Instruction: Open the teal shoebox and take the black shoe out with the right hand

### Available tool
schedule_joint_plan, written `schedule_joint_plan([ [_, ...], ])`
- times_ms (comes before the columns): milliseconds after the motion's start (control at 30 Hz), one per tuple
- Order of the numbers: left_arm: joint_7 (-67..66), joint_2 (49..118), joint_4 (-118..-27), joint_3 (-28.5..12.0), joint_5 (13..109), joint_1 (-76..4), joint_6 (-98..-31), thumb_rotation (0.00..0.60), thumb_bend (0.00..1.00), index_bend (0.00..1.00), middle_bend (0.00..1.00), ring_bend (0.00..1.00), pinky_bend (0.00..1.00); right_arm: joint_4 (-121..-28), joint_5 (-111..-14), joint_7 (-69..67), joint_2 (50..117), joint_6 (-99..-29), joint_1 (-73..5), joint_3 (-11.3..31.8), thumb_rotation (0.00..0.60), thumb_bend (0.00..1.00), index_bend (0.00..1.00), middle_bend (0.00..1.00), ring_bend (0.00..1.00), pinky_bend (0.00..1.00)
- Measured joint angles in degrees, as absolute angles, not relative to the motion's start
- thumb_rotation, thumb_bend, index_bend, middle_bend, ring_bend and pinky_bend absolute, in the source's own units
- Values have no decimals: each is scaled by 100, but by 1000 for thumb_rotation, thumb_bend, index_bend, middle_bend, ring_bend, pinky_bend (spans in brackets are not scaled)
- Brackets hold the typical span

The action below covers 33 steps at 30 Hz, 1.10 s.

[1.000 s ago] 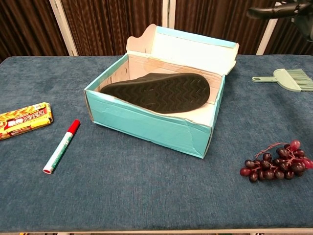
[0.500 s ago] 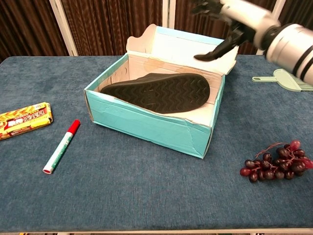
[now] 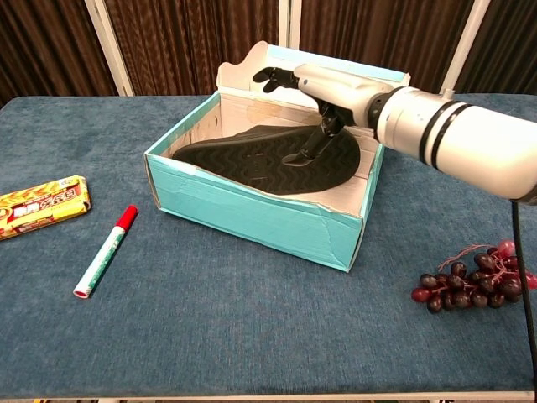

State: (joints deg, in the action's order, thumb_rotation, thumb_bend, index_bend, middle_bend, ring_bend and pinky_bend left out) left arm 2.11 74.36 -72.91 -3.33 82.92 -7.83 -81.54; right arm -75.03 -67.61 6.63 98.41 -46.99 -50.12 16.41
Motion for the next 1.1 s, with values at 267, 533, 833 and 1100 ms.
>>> schedule_joint_plan([
  [267,365,7432,-7193,-331,8288,-767,-8147,600,188,84,106,32,277,-6997,-6188,1073,10329,-4514,-5366,1779,600,121,0,76,0,10],
  [533,520,7417,-7088,-351,8253,-748,-8141,600,188,84,106,32,277,-6644,-6199,1184,10680,-4559,-5618,1829,600,144,0,116,0,52],
  [833,644,7422,-6989,-344,8253,-720,-8146,600,188,84,106,31,279,-6597,-6234,1216,10830,-4652,-5654,1764,600,166,0,152,0,123],
  [1100,715,7427,-6930,-345,8249,-709,-8134,600,188,84,106,32,279,-6316,-6039,1231,11018,-4461,-5779,1819,600,194,13,152,0,123],
])
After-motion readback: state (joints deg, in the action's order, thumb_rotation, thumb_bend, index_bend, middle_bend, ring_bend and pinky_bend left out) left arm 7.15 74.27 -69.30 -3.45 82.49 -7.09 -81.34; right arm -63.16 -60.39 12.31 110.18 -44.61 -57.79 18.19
